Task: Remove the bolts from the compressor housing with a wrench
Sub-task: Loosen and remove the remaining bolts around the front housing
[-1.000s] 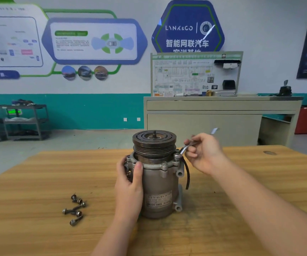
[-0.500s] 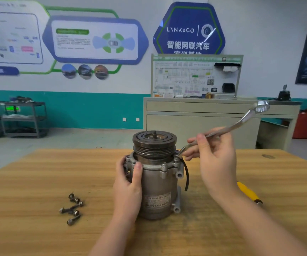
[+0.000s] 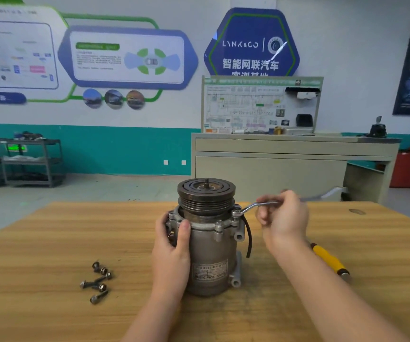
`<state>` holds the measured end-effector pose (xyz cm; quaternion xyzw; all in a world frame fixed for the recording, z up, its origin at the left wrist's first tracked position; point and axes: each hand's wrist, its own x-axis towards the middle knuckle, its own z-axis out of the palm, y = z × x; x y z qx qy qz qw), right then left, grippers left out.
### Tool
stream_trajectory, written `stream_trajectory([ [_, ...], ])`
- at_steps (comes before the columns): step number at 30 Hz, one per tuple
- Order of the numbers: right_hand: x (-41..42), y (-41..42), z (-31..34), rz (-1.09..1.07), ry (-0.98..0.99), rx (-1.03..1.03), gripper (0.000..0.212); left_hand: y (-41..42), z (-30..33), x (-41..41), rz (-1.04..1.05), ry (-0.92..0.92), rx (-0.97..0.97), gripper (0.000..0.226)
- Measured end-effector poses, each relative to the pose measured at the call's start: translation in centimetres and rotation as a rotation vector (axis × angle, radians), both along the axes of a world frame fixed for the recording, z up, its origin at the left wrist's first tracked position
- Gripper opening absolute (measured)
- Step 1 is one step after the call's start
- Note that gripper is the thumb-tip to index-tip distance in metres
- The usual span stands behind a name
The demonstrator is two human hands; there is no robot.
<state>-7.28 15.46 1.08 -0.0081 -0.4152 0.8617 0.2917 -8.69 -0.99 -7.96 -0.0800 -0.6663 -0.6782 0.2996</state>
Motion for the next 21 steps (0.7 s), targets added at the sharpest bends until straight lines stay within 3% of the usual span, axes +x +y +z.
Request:
stream_trajectory([
  [2,-1.6,0.3,0.8,0.202,-0.180,-0.070,0.021,0.0,0.0,0.0,0.003,-0.003,0.002,0.040],
  [4,-2.1,0.7,1.3,0.341,-0.233,-0.077,0.021,0.0,0.0,0.1,0.004,-0.007,0.001,0.037],
  [8,-0.9,2.1,2.1,0.296,-0.024,-0.286,0.021,0.2,0.1,0.0,0.021,-0.015,-0.007,0.034],
  [9,-0.2,2.4,2.0,0.247,0.009,-0.232,0.019,0.2,0.1,0.0,0.027,-0.013,-0.008,0.036],
  [13,2.3,2.7,-0.2,-0.001,-0.023,0.301,0.024,0.2,0.0,0.0,0.041,0.009,-0.016,0.035],
  [18,2.9,0.7,-2.4,0.050,-0.041,0.723,0.025,0.1,0.0,0.2,0.033,0.011,-0.011,0.039],
  [21,1.5,0.1,-3.1,0.056,-0.034,0.800,0.019,0.1,0.0,0.1,0.036,0.011,0.007,0.042],
])
